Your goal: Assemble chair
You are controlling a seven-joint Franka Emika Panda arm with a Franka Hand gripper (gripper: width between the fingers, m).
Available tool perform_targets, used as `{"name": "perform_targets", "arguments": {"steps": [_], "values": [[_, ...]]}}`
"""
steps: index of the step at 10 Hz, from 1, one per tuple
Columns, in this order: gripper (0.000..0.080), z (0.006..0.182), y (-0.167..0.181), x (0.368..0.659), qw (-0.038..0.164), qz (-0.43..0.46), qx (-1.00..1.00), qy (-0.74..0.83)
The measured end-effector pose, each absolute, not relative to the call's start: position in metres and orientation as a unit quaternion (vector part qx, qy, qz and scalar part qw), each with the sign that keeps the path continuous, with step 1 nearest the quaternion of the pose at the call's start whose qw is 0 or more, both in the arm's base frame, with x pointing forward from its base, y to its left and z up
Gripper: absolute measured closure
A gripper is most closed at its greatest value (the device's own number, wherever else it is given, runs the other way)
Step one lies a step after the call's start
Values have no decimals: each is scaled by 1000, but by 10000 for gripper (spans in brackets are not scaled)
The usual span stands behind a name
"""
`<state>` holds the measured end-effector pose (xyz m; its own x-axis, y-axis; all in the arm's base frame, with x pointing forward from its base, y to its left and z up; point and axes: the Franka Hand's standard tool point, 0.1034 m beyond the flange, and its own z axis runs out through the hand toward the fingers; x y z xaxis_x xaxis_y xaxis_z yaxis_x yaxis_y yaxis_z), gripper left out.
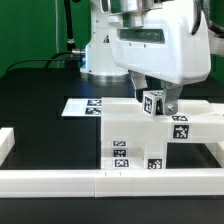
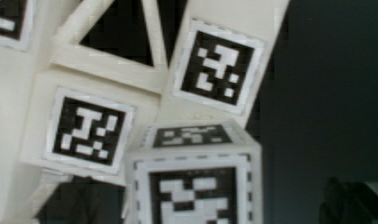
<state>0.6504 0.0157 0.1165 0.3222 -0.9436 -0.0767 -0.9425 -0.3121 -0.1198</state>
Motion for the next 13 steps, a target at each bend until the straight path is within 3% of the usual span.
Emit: {"name": "perform_targets", "arguments": {"steps": [3, 6, 13], "values": [[151, 116, 15, 650, 69, -14, -880, 471], [151, 117, 16, 648, 34, -17, -954, 299], [151, 119, 24, 650, 3, -22, -999, -27]]}}
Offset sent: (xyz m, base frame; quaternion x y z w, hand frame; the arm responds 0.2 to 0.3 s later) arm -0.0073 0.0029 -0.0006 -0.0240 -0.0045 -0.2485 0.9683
